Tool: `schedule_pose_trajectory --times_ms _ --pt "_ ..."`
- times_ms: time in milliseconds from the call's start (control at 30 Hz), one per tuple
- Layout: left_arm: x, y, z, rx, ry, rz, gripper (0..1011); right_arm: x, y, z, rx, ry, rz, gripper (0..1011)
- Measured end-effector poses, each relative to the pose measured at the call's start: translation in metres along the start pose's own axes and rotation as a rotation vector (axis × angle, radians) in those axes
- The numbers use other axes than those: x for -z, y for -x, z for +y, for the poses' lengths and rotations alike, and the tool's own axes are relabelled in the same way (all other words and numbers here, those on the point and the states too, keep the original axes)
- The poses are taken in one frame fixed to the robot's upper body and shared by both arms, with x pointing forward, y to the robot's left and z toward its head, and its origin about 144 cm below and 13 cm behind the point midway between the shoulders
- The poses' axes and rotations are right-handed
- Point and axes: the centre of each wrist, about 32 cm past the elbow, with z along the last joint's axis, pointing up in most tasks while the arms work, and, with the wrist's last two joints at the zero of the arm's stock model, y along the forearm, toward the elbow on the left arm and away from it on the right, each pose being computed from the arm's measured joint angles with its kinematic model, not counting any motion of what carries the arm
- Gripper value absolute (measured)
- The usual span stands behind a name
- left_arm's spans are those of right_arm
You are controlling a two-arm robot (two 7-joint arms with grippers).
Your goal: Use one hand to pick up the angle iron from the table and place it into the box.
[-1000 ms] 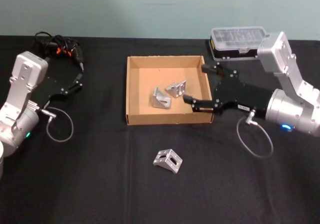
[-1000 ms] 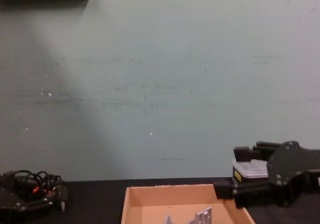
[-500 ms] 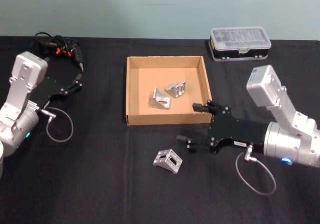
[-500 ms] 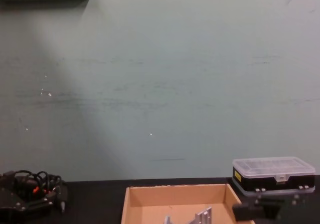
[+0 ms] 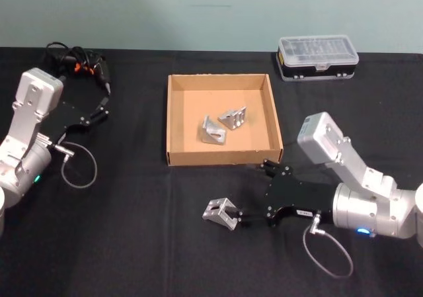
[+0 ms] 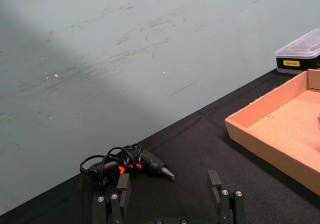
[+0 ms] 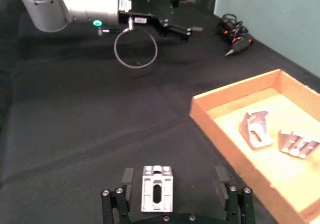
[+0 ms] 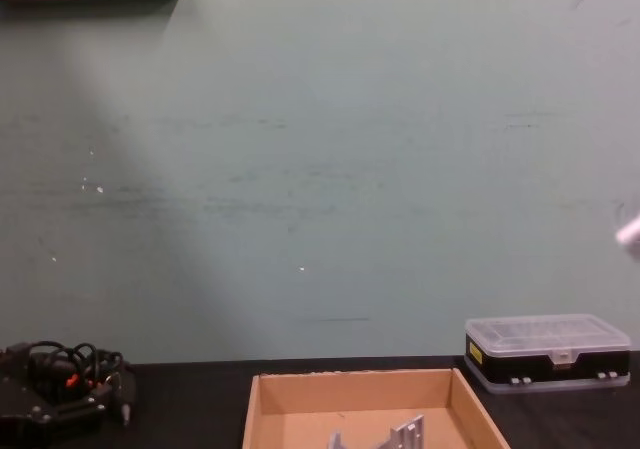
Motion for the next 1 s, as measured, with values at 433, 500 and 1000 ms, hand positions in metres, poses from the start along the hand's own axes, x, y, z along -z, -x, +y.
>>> schedule_pose_trajectory --times_ms 433,500,1000 --pt "0.0 0.0 0.0 0.0 0.0 0.0 1000 0.003 0.006 0.018 -0.036 0.042 -0.022 1003" --pt "0.0 0.0 0.0 0.0 0.0 0.0 1000 0.004 0.005 0.02 -0.043 0.049 -0.026 1002" --pt "0.0 0.0 0.0 0.0 0.0 0.0 1000 0.008 -0.001 0.032 -0.072 0.075 -0.029 1003"
